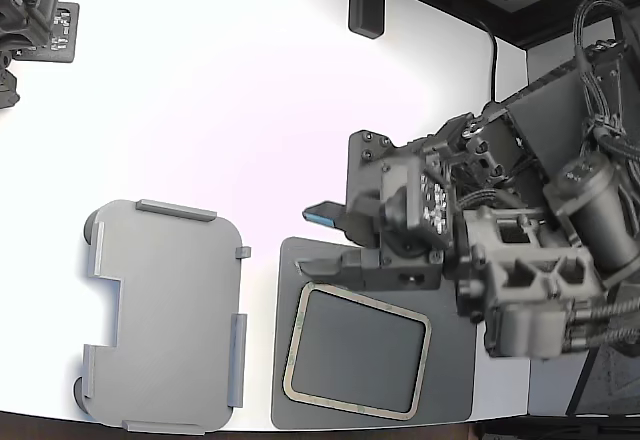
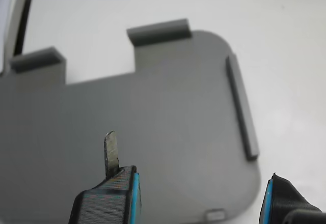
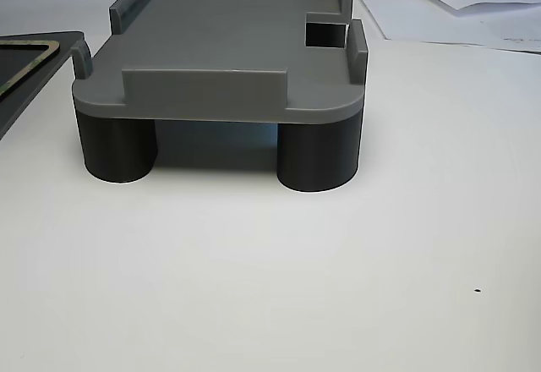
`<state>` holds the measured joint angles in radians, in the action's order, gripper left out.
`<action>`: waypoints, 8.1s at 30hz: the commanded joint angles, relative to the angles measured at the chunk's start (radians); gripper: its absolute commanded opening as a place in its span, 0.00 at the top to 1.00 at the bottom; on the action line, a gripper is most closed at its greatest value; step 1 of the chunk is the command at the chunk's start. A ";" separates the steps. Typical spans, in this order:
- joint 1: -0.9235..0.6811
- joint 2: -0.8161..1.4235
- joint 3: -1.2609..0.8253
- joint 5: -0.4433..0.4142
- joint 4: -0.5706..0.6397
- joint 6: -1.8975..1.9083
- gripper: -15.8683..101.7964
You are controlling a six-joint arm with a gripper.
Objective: Move top rectangular frame to the holder.
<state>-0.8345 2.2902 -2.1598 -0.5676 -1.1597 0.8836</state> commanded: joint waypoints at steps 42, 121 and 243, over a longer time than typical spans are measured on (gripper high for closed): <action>-0.275 -0.114 -0.241 0.405 -0.086 0.449 0.34; 0.011 -0.480 0.629 0.218 -0.494 0.804 0.96; 0.288 -0.839 0.707 0.405 -0.365 1.299 0.81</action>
<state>-0.5614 1.4312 -1.4788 -0.1595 -1.5309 2.1829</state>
